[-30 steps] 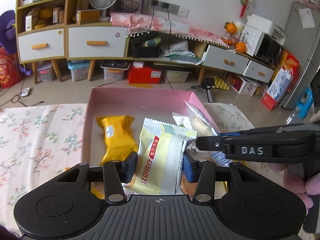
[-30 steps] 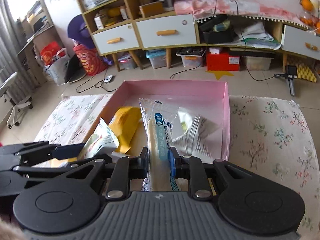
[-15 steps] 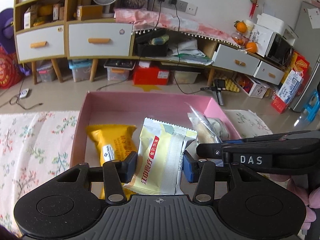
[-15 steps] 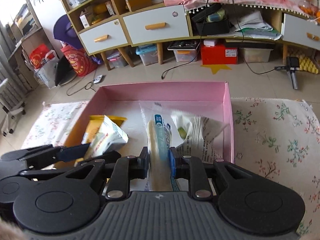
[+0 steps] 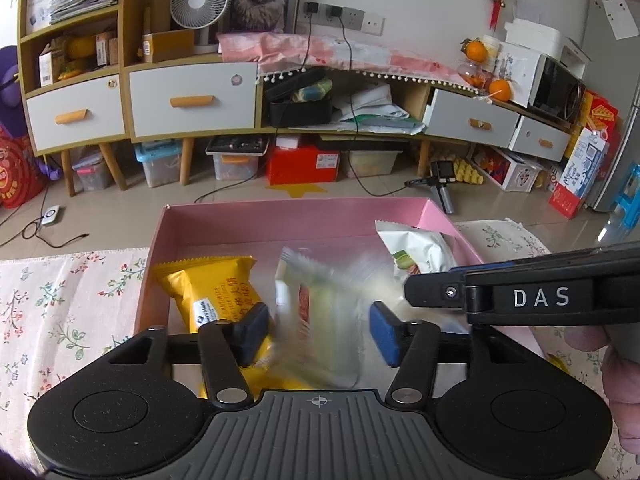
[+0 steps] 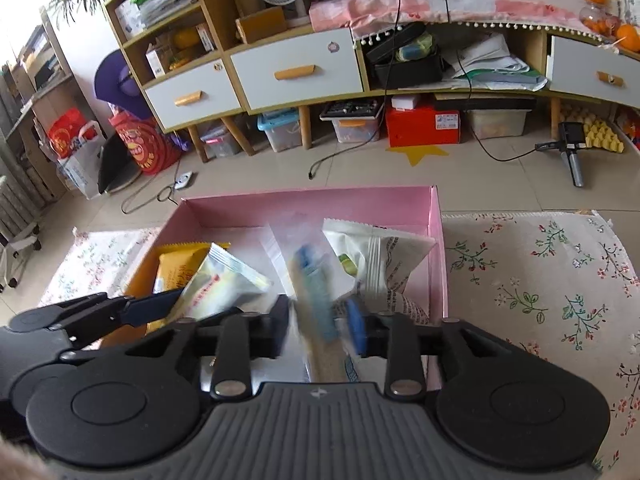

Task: Organize snacks
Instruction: 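Carry both packs into the box and open both tools, then withdraw both tools from the box toward the remaining snacks, then grasp the red-and-white snack pack with the left tool while the right tool grasps the pink bag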

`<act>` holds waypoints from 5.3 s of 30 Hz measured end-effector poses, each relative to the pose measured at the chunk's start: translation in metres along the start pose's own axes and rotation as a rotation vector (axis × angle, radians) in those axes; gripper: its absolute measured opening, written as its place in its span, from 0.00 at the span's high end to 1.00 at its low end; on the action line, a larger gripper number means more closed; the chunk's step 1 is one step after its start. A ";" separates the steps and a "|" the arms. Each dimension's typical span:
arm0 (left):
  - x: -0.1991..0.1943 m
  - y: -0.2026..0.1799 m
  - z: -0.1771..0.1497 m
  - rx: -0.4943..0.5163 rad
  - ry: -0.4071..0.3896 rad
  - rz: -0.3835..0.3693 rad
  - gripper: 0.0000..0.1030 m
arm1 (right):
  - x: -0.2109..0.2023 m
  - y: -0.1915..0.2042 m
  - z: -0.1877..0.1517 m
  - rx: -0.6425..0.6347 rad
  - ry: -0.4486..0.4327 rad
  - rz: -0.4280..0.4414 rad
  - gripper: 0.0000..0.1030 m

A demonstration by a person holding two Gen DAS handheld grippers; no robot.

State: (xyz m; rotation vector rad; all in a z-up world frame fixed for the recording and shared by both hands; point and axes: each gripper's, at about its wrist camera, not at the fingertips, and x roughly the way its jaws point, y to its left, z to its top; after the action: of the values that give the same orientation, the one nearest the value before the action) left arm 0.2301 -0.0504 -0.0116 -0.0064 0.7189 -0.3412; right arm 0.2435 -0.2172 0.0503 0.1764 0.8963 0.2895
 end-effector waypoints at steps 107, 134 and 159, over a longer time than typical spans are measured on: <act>-0.131 -0.074 -0.174 0.074 0.002 -0.088 0.23 | -0.099 -0.035 -0.178 -0.310 -0.047 -0.016 0.00; -0.135 -0.079 -0.172 0.106 0.014 -0.079 0.55 | -0.105 -0.009 -0.176 -0.386 -0.059 0.037 0.56; -0.162 -0.034 -0.180 0.065 -0.013 -0.137 0.76 | -0.114 0.010 -0.165 -0.380 -0.103 0.057 0.71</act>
State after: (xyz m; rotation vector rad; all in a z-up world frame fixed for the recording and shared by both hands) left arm -0.0101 -0.0131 -0.0393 0.0043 0.6954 -0.4949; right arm 0.0440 -0.2392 0.0365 -0.1343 0.7199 0.4939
